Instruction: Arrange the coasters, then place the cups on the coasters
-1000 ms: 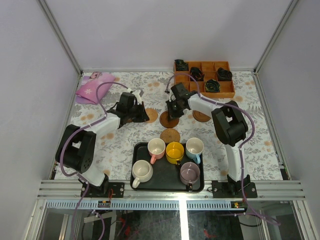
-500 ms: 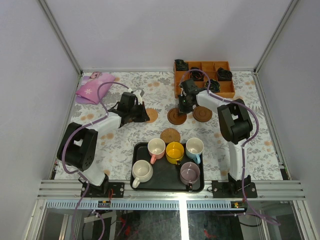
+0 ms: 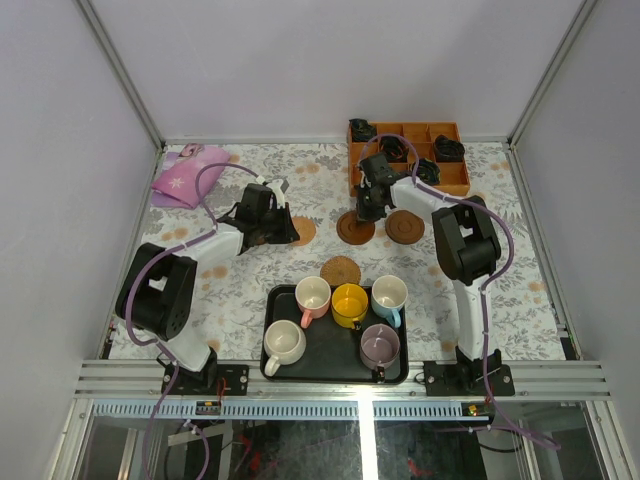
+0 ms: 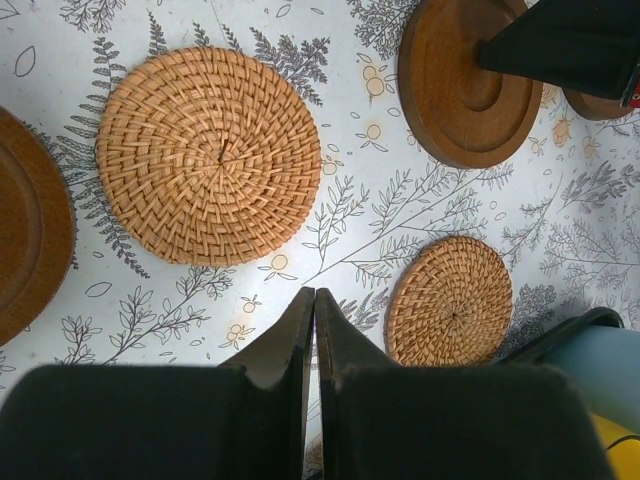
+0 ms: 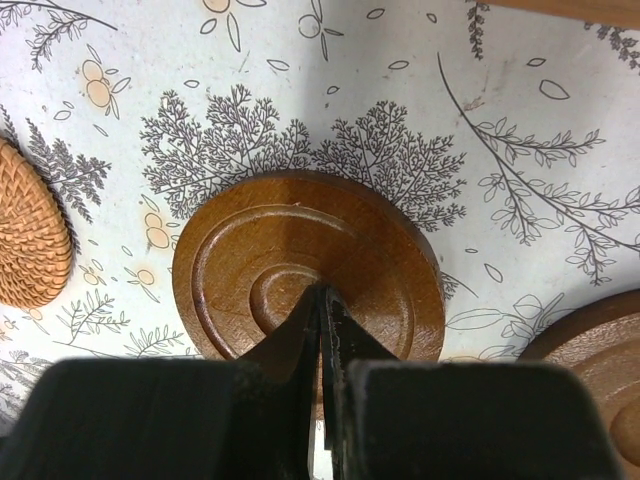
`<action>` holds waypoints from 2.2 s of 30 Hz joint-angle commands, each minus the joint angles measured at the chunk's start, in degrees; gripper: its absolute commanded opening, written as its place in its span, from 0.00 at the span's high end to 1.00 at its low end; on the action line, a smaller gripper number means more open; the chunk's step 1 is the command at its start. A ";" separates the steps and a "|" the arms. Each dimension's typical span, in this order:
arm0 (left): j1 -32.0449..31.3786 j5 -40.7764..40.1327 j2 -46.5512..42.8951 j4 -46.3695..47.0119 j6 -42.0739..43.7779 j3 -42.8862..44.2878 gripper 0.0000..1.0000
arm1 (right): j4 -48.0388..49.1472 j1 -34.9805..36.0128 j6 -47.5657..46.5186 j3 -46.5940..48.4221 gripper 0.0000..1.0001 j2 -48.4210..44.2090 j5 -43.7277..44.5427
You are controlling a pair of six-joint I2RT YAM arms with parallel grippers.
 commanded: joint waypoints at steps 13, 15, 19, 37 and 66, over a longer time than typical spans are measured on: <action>-0.19 -2.37 4.69 5.31 -0.32 4.11 0.99 | -3.28 2.31 -3.40 -9.07 1.00 -17.55 -7.61; -0.13 -2.23 5.15 5.73 -0.81 4.29 0.99 | -3.66 4.05 -3.70 -10.30 1.00 -18.13 -8.52; -0.12 -2.06 5.48 6.39 -1.51 4.12 0.99 | -4.06 7.62 -4.64 -11.90 1.00 -17.87 -10.27; -0.01 -1.54 8.19 7.29 -3.58 3.55 0.99 | -13.98 11.67 -11.05 -11.35 1.00 -9.90 -17.65; 5.14 -3.99 13.57 8.28 -6.53 6.85 1.00 | -16.45 11.64 -9.30 18.20 1.00 11.76 -11.21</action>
